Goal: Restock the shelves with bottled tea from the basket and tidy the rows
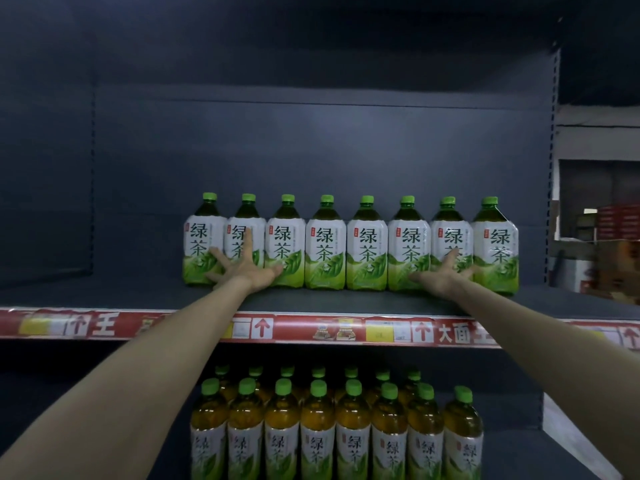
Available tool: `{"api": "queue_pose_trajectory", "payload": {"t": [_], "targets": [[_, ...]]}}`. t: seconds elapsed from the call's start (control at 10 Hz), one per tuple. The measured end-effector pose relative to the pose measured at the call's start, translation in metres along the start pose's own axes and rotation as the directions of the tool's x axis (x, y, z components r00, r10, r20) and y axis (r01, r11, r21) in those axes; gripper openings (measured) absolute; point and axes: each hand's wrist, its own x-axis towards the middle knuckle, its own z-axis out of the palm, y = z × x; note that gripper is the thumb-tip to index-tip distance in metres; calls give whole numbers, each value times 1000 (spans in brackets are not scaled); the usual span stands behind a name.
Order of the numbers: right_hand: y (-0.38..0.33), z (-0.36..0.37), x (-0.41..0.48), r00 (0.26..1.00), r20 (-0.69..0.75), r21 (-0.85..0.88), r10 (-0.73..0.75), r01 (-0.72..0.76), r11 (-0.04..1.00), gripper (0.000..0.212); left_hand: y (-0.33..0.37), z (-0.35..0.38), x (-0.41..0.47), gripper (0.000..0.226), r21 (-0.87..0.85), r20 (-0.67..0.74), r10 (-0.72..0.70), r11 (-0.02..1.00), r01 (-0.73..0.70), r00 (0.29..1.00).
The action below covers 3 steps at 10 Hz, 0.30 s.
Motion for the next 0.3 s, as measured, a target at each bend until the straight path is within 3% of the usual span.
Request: {"api": "queue_pose_trajectory", "payload": {"t": [0.1, 0.2, 0.3], "targets": [[-2, -3, -9, 1000, 17, 29, 1, -1, 1000, 109, 2, -10, -23, 108, -40, 46, 65, 997, -63, 997], [-8, -5, -28, 998, 19, 90, -62, 60, 994, 94, 9, -18, -46, 99, -197, 0, 98, 976, -96, 995], [-26, -1, -73, 971, -91, 172, -219, 232, 957, 75, 24, -29, -83, 71, -447, -141, 105, 881, -157, 985]]}}
